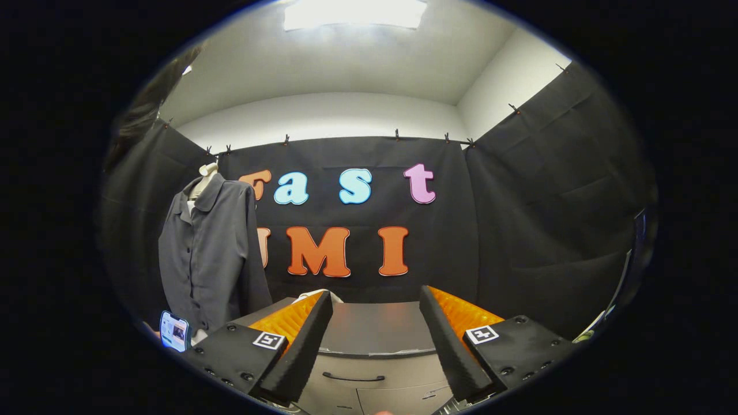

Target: Iron the clothes twice with a garment steamer, once on the left side and once on the right side.

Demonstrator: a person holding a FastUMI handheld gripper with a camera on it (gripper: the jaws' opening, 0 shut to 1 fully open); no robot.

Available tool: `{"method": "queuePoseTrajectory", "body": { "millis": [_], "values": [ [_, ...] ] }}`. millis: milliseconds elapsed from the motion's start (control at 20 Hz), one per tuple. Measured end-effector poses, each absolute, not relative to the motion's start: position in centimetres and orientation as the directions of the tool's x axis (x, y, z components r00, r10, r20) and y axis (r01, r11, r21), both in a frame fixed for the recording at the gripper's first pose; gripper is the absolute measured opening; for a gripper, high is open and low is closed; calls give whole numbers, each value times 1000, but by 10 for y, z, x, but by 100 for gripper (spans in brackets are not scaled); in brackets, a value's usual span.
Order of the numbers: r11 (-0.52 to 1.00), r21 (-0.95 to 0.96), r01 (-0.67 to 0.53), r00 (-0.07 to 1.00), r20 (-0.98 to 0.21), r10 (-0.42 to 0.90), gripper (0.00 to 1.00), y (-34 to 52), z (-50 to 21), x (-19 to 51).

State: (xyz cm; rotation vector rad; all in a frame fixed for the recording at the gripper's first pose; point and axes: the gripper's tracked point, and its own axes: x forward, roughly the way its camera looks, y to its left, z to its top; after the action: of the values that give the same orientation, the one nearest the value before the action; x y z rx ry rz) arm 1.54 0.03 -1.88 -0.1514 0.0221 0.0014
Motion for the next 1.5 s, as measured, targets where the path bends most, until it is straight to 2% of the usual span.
{"method": "queuePoseTrajectory", "body": {
  "millis": [1500],
  "values": [
    [989, -147, 20, 999, -28, -24, 98, -3, -22, 14]
  ]
}}
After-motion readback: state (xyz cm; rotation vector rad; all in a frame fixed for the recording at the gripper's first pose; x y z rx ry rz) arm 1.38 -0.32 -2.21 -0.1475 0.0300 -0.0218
